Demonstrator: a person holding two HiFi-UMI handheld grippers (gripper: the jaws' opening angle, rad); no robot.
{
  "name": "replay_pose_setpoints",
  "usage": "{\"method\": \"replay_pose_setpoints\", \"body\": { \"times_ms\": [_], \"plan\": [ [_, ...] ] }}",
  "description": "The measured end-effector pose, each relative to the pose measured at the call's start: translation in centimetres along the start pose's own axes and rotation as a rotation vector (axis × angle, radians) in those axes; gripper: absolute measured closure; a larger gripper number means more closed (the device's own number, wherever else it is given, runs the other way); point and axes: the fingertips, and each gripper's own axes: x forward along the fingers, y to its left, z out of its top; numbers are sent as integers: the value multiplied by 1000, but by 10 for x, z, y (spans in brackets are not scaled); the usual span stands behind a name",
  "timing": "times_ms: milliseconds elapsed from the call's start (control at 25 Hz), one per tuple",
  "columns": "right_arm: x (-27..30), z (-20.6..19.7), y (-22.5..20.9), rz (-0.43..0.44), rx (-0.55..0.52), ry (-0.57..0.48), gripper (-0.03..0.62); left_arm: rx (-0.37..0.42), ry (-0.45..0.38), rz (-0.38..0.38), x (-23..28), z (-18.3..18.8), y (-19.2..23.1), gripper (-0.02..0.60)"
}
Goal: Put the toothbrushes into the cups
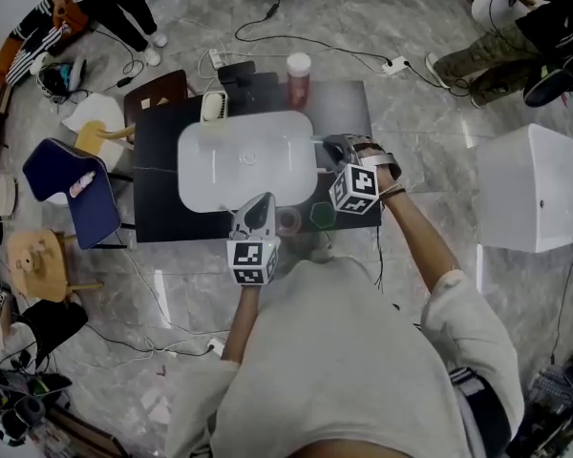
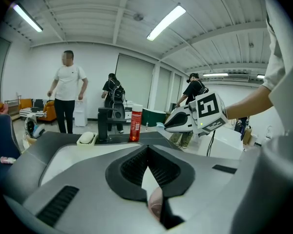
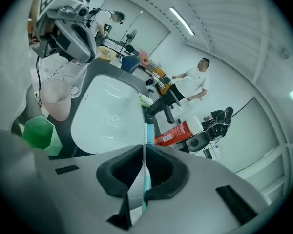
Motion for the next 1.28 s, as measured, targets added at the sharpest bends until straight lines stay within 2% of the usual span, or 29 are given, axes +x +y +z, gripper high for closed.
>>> {"method": "replay_pose_setpoints", "body": {
  "times_ms": [160, 320, 400, 680, 960, 1280],
  "plan": [
    [-13, 5, -5, -34, -12, -7, 559, 4, -14, -12, 1, 4, -3, 555],
    [-34, 13, -15, -76, 61, -46, 559, 6, -35, -25, 2, 12, -9, 555],
    [-46, 18, -23, -99, 149, -87, 559, 11, -42, -28, 2, 15, -11, 555],
    [-80, 29, -49, -129, 593, -303, 559, 19, -50, -20, -1, 18, -12, 555],
    [-95, 37, -48, -103, 894, -466, 559, 7, -54, 14, -12, 16, -10, 555],
    [-97, 82, -24, -6, 950, -571, 559, -21, -61, 84, -29, 11, 4, 555]
  ]
}}
